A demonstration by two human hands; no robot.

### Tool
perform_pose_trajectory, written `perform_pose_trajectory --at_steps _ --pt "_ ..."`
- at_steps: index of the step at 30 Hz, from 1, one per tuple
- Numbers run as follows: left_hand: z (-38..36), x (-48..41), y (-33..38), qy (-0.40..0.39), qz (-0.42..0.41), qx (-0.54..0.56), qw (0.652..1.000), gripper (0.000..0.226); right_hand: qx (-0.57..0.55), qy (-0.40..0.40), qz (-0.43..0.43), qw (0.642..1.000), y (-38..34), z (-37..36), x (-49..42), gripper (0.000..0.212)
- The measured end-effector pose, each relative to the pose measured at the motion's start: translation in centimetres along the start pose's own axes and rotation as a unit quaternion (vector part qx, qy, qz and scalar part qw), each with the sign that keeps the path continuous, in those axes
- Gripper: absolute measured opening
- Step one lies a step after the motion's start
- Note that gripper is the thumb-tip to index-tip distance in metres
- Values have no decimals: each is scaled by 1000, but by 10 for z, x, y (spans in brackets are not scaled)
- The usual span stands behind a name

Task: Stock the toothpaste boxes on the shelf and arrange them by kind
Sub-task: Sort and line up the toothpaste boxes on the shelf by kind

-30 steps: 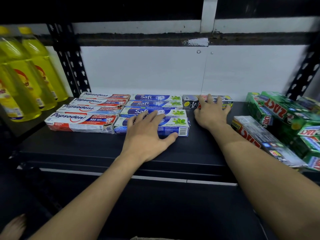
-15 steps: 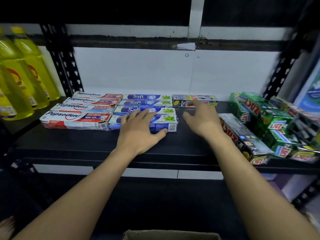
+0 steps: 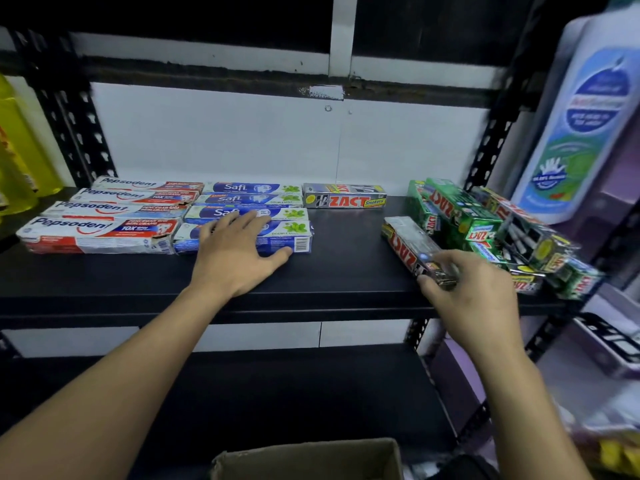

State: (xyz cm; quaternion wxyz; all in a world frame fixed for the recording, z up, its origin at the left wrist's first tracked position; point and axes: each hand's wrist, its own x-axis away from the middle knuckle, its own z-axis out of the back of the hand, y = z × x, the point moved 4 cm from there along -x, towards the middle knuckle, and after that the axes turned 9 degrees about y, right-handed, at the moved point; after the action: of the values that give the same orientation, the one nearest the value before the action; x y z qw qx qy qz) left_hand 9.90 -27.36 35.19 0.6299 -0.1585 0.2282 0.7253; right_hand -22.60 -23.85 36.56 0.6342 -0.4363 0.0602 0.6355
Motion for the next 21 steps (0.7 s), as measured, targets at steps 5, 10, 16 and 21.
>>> perform_pose_trajectory --at_steps 5,10,16,21 --pt "-1 -1 -1 1 1 -4 1000 79 -118 -3 -54 992 0 2 3 22" --pt "-3 -1 -2 7 -2 -3 1000 78 -258 -46 -160 952 15 -8 2 14" --pt "-4 -2 -2 7 -2 -4 1000 78 -252 -12 -115 961 16 -1 7 19" --pt "-5 -2 -3 11 -3 -3 1000 78 -222 -31 -55 973 15 6 16 22"
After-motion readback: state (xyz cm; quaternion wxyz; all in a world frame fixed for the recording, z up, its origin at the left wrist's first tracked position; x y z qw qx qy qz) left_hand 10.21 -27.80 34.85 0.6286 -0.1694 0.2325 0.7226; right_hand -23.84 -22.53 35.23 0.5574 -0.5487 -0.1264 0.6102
